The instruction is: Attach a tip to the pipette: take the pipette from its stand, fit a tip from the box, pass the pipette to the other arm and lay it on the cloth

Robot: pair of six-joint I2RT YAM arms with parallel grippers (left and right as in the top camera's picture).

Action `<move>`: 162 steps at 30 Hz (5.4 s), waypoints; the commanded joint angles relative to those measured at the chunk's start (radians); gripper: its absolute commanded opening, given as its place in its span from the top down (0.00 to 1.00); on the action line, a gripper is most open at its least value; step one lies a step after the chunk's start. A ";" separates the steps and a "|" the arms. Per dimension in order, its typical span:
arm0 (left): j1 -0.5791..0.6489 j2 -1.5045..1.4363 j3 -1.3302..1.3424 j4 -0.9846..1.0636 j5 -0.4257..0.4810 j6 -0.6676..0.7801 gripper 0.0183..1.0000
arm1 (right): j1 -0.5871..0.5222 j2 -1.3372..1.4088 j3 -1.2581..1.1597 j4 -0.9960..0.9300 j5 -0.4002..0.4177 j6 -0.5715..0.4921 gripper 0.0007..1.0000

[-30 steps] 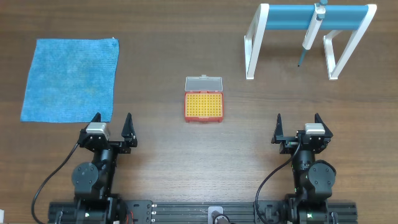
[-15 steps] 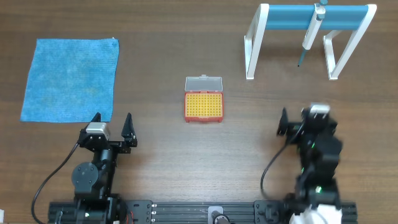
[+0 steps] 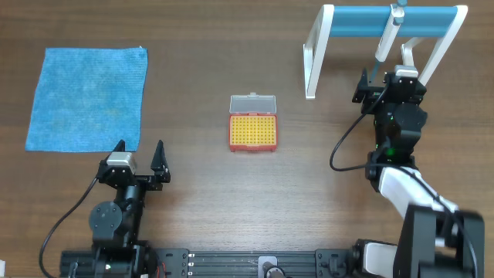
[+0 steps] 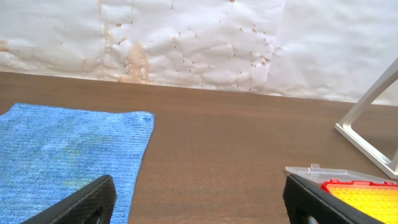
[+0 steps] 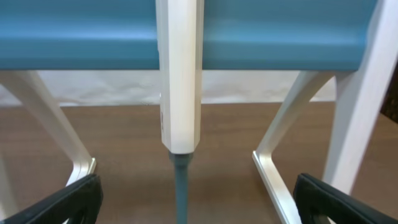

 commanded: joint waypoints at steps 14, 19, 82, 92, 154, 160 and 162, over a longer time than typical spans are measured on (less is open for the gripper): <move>0.004 -0.007 -0.002 -0.008 -0.004 0.010 0.13 | -0.003 0.246 0.213 0.024 -0.121 0.082 0.01; 0.004 -0.007 -0.002 -0.008 -0.004 0.010 0.13 | -0.003 0.246 0.243 -0.021 -0.121 0.046 0.01; 0.004 -0.007 -0.002 -0.008 -0.004 0.010 0.13 | 0.227 -0.296 -0.129 0.182 -0.486 0.043 0.92; 0.004 -0.007 -0.002 -0.008 -0.004 0.010 0.13 | 0.457 -0.330 -0.423 0.526 -0.487 0.239 0.92; 0.004 -0.007 -0.002 -0.008 -0.004 0.010 0.13 | 0.617 0.432 0.032 0.570 -0.434 0.108 0.92; 0.004 -0.007 -0.002 -0.008 -0.004 0.010 0.13 | 0.617 0.431 0.010 0.571 -0.434 0.108 0.92; 0.004 -0.007 -0.002 -0.008 -0.004 0.010 0.13 | 0.617 0.430 0.008 0.571 -0.434 0.108 0.92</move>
